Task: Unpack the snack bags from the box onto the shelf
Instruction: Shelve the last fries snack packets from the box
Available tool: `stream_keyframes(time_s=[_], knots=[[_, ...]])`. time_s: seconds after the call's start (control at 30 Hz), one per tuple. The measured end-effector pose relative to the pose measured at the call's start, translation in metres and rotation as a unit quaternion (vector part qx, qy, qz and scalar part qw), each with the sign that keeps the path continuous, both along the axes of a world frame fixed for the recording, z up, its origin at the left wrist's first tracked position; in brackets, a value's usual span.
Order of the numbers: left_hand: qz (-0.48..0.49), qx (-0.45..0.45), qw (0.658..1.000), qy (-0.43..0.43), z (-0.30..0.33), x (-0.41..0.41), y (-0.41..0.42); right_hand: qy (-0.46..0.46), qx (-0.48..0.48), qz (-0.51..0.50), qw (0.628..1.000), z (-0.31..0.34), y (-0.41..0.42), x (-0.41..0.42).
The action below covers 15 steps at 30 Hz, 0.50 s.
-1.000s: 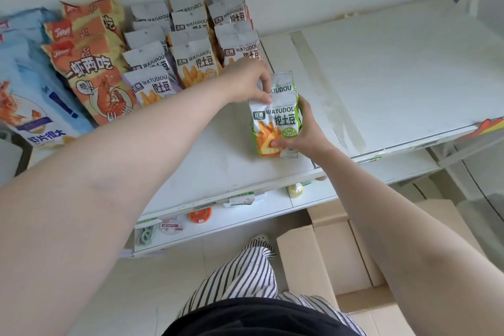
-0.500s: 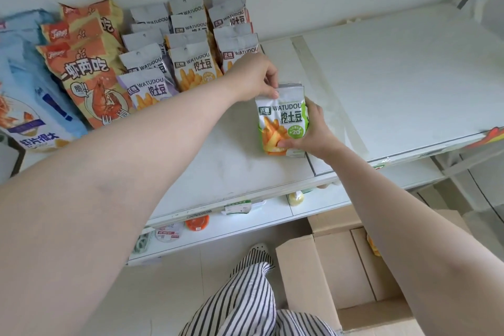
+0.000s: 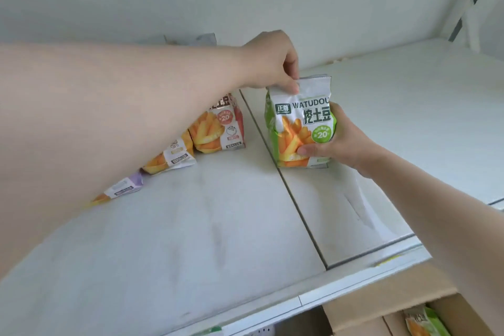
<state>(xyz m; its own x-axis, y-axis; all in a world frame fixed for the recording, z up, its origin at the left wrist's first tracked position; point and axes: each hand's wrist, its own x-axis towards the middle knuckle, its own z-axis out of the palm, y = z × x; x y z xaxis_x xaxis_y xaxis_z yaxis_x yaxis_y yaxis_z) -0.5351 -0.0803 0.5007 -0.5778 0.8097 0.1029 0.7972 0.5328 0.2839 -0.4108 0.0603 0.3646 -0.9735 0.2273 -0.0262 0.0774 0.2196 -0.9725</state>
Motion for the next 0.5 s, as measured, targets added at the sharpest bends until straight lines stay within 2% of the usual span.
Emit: stream_keyframes(time_s=[0.37,0.5], knots=[[0.055,-0.069,0.992,0.085,-0.003,-0.134,-0.008,0.013,0.022,0.061,0.998,-0.009,0.003,-0.160],[0.077,-0.054,0.991,0.095,-0.007,-0.167,-0.006,0.009,0.027,0.034,0.999,-0.007,0.006,-0.196]])
